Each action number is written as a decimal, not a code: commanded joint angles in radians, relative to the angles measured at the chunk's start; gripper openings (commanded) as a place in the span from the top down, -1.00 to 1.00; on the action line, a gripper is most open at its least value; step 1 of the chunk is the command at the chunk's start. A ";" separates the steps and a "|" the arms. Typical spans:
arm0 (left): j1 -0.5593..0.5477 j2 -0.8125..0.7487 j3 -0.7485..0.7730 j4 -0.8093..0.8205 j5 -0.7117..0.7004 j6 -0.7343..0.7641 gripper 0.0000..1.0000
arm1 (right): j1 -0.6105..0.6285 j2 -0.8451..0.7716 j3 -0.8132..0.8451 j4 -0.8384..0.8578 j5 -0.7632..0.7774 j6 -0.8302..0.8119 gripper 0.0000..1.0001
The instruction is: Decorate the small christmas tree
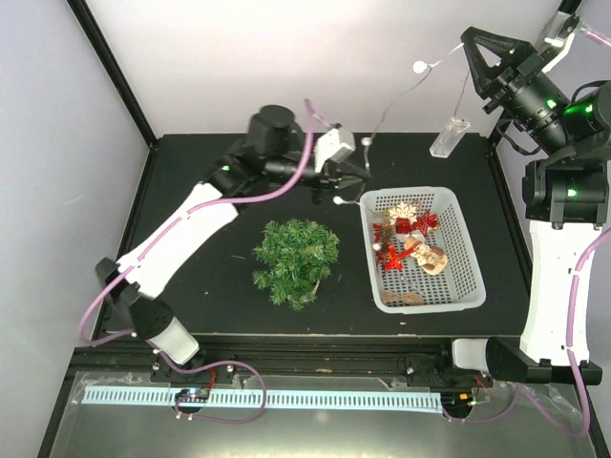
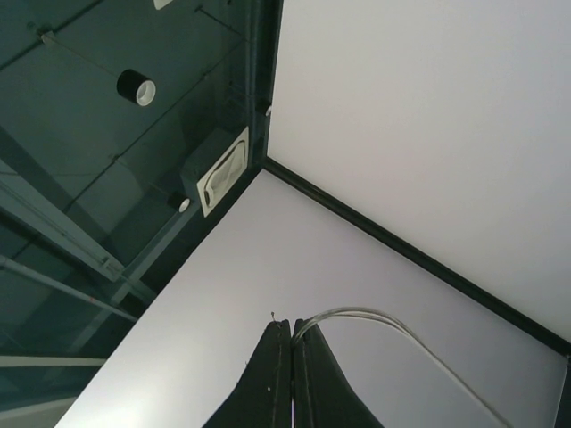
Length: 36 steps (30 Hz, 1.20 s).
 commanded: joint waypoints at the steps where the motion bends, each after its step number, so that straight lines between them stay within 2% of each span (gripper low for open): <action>1: 0.037 -0.130 0.005 -0.139 0.080 0.111 0.97 | -0.007 -0.023 -0.001 0.015 -0.083 -0.008 0.98; 7: 0.039 -0.280 0.004 -0.261 0.082 0.238 0.97 | -0.008 -0.085 -0.044 -0.076 -0.106 -0.110 0.98; 16: 0.039 -0.485 -0.014 -0.300 0.036 0.333 0.97 | -0.006 -0.147 -0.133 -0.123 -0.102 -0.165 0.98; 27: 0.039 -0.738 -0.271 -0.322 -0.062 0.404 0.97 | -0.001 -0.238 -0.292 -0.149 -0.095 -0.212 0.98; 31: 0.044 -0.811 -0.372 -0.300 -0.129 0.366 0.97 | 0.011 -0.259 -0.315 -0.206 -0.080 -0.277 0.98; 36: 0.069 -0.875 -0.487 -0.259 -0.144 0.319 0.97 | 0.016 -0.273 -0.331 -0.244 -0.071 -0.314 0.98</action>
